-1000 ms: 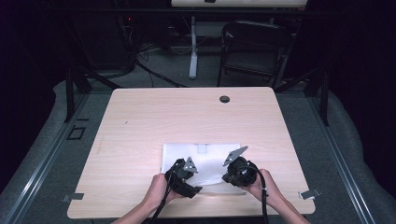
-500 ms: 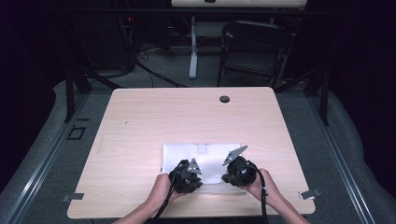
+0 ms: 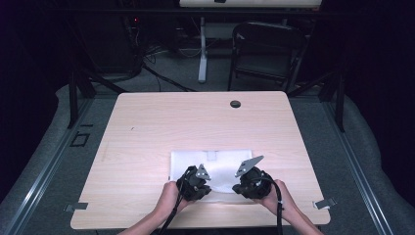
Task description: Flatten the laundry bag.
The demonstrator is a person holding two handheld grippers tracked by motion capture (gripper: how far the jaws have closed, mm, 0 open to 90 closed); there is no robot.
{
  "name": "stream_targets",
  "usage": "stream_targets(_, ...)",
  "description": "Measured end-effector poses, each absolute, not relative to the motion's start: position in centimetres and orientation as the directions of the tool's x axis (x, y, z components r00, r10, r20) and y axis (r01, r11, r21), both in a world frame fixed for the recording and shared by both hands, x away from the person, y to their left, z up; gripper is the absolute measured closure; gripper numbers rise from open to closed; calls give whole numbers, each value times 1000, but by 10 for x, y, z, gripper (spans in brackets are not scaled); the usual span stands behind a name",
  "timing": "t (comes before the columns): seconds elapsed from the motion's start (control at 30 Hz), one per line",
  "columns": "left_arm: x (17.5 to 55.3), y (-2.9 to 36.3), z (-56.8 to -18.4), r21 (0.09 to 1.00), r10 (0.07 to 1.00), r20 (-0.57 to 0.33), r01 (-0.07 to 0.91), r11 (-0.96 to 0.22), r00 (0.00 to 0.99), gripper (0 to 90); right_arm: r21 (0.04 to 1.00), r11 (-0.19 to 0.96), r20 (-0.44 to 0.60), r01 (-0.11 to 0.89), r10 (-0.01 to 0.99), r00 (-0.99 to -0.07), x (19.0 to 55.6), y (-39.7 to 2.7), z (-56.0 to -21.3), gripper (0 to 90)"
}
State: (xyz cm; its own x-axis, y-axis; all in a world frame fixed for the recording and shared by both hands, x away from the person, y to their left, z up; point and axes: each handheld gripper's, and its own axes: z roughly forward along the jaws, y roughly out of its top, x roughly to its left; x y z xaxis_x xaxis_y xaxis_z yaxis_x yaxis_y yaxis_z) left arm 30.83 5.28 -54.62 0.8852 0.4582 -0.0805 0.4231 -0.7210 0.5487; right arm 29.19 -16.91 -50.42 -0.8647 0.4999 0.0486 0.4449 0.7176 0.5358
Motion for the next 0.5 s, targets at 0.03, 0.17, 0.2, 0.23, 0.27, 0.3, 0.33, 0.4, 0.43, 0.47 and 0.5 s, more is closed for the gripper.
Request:
stream_targets(0.03,309,53,-546,548,455,-76,418,-725,888,873,536,725,44,433,488,-872,289,-167,-505,900)
stream_targets(0.17,309,54,-545,564,466,-85,428,-706,881,872,532,737,39,417,470,-882,285,-158,-512,900)
stream_targets(0.2,309,54,-544,562,461,-78,421,-712,884,872,523,749,22,407,466,-885,284,-153,-519,900)
stream_targets(0.23,309,55,-543,563,463,-77,422,-711,883,872,523,749,22,407,466,-885,284,-153,-519,900)
stream_targets(0.27,310,55,-543,563,458,-77,418,-713,885,872,523,754,13,399,461,-888,285,-150,-522,900)
stream_targets(0.3,310,56,-543,564,459,-79,419,-711,885,873,519,763,-15,385,458,-889,285,-145,-529,900)
stream_targets(0.33,310,56,-542,569,460,-86,422,-706,884,872,516,767,-28,381,460,-887,285,-143,-532,900)
stream_targets(0.4,310,57,-542,570,463,-87,425,-703,882,872,505,784,-61,361,449,-891,285,-138,-538,900)
stream_targets(0.43,310,57,-541,573,463,-90,426,-700,882,872,515,778,-70,359,456,-887,284,-135,-541,900)
stream_targets(0.47,310,57,-541,573,463,-90,426,-700,882,872,510,782,-77,358,457,-886,285,-134,-543,900)
stream_targets(0.5,311,58,-541,573,463,-92,428,-699,881,872,510,782,-77,358,457,-886,285,-134,-543,900)
